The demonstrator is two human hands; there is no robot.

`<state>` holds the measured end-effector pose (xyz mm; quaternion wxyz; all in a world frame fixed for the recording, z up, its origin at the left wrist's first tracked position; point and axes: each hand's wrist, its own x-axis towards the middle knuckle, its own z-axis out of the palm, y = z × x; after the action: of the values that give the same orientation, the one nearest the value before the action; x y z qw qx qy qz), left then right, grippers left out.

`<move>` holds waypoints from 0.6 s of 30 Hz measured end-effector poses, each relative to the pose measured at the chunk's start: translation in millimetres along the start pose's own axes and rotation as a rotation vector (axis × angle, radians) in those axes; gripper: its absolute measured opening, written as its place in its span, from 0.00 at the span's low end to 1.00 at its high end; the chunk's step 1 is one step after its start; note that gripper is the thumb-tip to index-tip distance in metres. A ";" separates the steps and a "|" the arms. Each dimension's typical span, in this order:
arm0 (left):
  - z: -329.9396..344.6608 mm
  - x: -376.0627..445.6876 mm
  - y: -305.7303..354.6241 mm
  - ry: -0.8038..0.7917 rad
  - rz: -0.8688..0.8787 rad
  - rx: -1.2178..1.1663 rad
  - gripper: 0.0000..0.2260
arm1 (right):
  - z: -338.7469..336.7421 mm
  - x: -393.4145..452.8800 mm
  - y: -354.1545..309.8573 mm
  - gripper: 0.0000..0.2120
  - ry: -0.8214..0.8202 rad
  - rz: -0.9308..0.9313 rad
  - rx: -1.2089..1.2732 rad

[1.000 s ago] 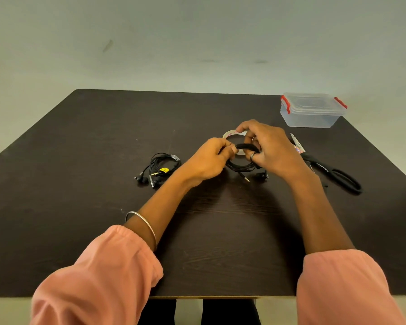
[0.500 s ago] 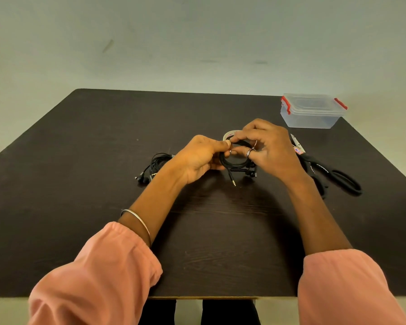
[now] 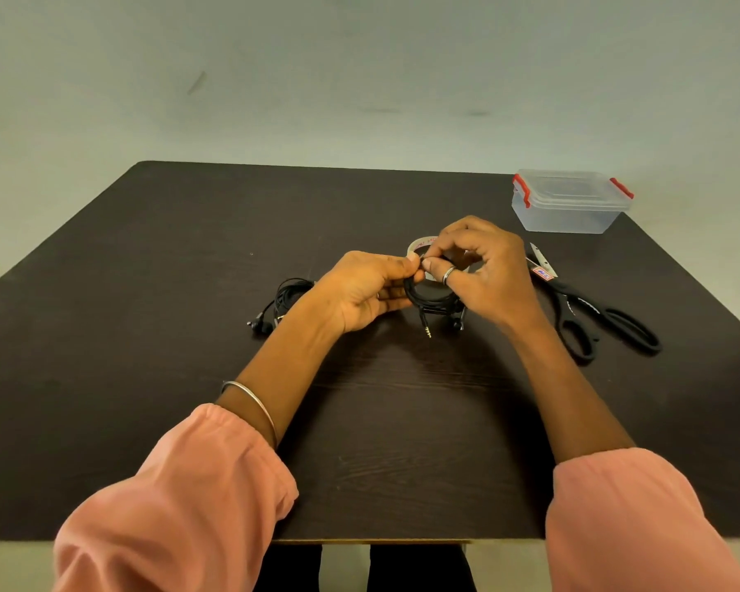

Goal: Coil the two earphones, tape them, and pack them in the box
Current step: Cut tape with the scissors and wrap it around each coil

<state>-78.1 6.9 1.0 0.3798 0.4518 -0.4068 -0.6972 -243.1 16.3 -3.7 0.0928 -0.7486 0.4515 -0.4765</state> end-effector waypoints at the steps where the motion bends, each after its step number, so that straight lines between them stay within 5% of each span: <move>1: 0.6 0.4 -0.8 -0.001 0.008 -0.002 0.03 | 1.5 -0.6 -1.1 0.05 0.027 0.057 0.054; 8: 1.2 4.8 -5.0 -0.005 0.086 -0.002 0.03 | 10.3 -1.1 -4.1 0.02 0.157 0.381 0.329; 12: -1.2 4.1 -7.5 -0.002 0.130 0.064 0.02 | 9.0 2.0 -2.7 0.11 0.194 0.563 0.530; 18: -1.4 3.2 -6.8 0.001 0.167 0.066 0.02 | 1.8 6.3 -4.1 0.09 0.164 0.616 0.646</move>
<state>-79.0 6.3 -6.6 0.4218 0.4290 -0.4655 -0.6491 -238.4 13.4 1.6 0.4230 -0.4717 0.4872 -0.6010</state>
